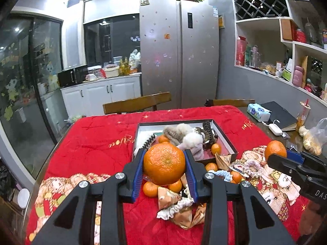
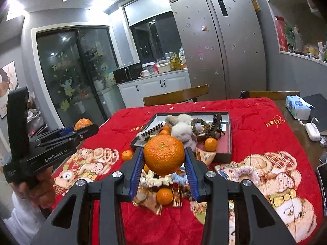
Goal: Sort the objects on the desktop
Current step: 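Bring both held oranges over the black tray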
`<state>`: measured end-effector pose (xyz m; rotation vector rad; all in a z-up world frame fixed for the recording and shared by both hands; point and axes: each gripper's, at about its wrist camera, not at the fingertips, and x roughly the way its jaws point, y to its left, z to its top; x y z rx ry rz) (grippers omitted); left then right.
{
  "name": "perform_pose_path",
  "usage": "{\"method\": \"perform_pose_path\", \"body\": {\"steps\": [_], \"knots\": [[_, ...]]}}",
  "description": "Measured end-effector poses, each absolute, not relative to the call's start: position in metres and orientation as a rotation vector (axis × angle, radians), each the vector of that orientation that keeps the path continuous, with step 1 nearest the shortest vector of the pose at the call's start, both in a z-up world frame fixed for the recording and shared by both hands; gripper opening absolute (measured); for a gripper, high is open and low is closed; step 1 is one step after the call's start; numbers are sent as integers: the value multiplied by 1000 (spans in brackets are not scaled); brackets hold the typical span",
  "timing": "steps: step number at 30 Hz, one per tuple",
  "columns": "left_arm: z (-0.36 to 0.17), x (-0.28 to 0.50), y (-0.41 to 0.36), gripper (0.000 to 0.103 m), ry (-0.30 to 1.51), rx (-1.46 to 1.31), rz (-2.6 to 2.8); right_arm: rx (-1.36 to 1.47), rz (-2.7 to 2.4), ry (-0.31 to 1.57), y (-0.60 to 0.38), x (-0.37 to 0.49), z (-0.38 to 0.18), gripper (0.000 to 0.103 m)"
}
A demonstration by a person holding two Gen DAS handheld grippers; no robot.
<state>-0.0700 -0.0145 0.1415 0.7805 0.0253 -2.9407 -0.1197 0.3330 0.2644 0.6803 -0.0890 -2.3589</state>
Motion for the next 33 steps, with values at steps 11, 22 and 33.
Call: {"method": "perform_pose_path", "body": {"steps": [11, 22, 33], "knots": [[127, -132, -45, 38, 48, 896, -2964, 761, -2317, -78, 295, -163, 261, 39], [86, -216, -88, 38, 64, 1108, -2940, 900, -2244, -24, 228, -217, 228, 39], [34, -269, -110, 38, 170, 1318, -2870, 1155, -2143, 6, 191, -283, 171, 39]]}}
